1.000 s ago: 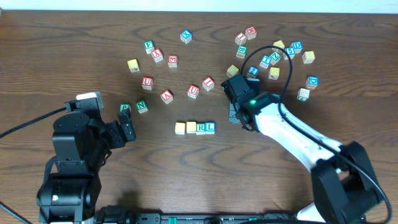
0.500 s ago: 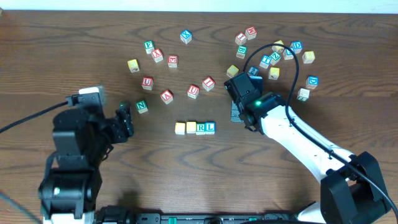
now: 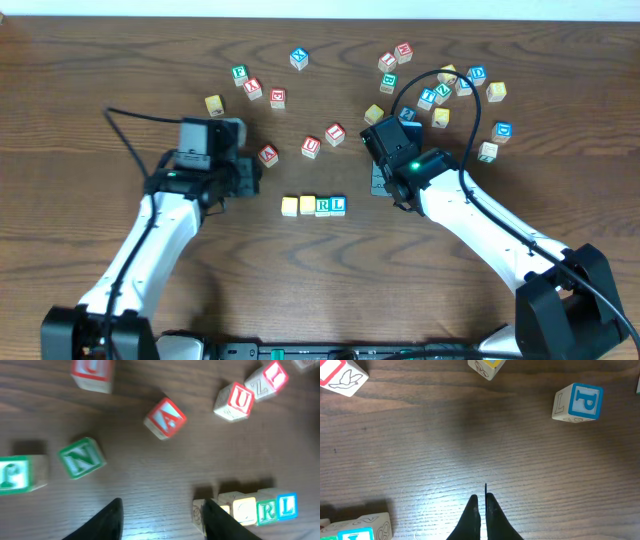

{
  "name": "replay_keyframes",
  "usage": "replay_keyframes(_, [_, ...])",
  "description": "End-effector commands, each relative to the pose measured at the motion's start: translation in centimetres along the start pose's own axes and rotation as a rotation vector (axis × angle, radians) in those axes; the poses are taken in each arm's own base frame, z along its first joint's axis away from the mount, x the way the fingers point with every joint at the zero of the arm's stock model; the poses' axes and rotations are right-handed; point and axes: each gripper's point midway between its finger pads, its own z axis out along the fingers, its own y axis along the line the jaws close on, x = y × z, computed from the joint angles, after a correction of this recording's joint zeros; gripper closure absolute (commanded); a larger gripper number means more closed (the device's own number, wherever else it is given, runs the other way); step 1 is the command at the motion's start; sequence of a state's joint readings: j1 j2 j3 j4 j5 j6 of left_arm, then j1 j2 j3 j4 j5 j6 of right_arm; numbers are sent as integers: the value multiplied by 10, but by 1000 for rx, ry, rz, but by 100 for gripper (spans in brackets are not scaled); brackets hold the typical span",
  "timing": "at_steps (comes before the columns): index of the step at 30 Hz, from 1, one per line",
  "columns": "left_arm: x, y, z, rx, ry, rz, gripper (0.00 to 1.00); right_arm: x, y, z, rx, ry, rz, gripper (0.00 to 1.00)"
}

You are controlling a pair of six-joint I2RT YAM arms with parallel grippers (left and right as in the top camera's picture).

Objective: Spell out CORL
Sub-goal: 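Raise the right gripper away and move the left gripper toward the row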

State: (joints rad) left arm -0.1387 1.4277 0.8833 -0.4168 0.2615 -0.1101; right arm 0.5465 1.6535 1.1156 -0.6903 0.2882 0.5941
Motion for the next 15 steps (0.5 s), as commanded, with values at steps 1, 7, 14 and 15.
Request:
replay_keyframes(1, [6, -17, 8, 36, 20, 72, 65, -10, -1, -6, 3, -35, 3, 99])
replay_keyframes(7, [4, -21, 10, -35, -6, 127, 92, -10, -1, -6, 3, -34, 3, 99])
replay_keyframes(14, [5, -29, 17, -56, -10, 168, 92, -10, -1, -6, 3, -34, 6, 99])
replay_keyframes(15, [7, -30, 21, -54, 1, 176, 92, -10, -1, -6, 2, -34, 7, 99])
